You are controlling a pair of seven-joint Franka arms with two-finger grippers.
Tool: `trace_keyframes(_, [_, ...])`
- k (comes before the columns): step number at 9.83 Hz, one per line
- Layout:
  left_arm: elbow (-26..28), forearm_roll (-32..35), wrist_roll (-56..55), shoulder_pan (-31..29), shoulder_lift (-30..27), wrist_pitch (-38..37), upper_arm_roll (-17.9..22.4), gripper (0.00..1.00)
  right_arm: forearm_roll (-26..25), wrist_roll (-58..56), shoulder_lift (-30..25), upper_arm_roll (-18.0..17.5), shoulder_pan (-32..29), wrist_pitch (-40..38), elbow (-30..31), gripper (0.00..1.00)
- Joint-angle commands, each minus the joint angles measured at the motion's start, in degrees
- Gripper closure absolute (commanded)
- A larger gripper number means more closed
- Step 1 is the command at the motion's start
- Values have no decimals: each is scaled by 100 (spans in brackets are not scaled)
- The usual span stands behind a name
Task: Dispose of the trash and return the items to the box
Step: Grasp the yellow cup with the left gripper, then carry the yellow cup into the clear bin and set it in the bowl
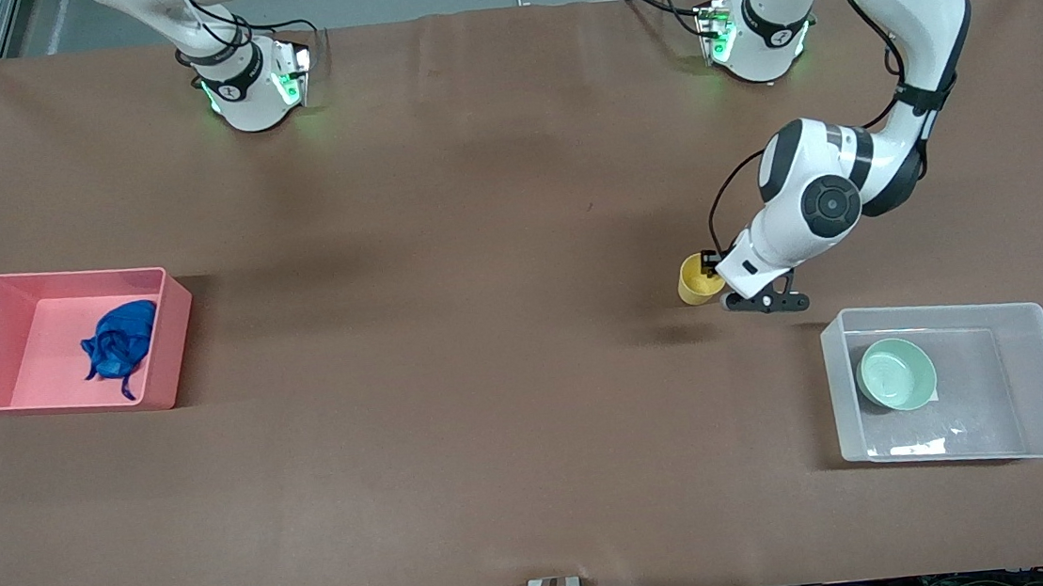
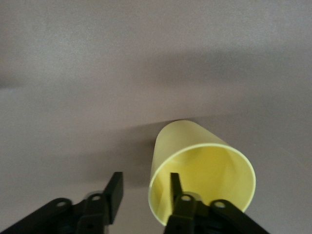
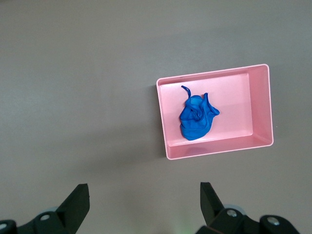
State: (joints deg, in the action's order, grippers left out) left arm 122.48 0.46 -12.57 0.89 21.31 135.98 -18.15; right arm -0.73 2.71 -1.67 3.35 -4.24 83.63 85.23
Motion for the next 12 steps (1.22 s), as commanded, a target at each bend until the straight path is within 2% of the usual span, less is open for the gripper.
trace_keyframes(1, [22,165,-158,-36,242,244,-57,95,-103,-60,-36,-28,37,-22,20,0])
trace_keyframes(3, [22,165,-158,-45,137,227,-66,100,-103,-60,-36,-28,37,-40,20,0])
trace_keyframes(5, [-48,165,25,-107,-309,-157,-49,100,-103,-51,-36,-28,37,-48,20,0])
trace_keyframes(7, [-704,78,630,-255,-426,-649,188,100,-94,-51,-36,-28,29,-57,20,0])
trace_keyframes(8, [-1186,77,790,-256,-339,-870,450,100,-94,-51,-36,-28,29,-49,20,0])
trace_keyframes(12, [-2664,77,1168,-256,416,-889,1593,100,-94,-51,-36,-28,20,-66,20,0])
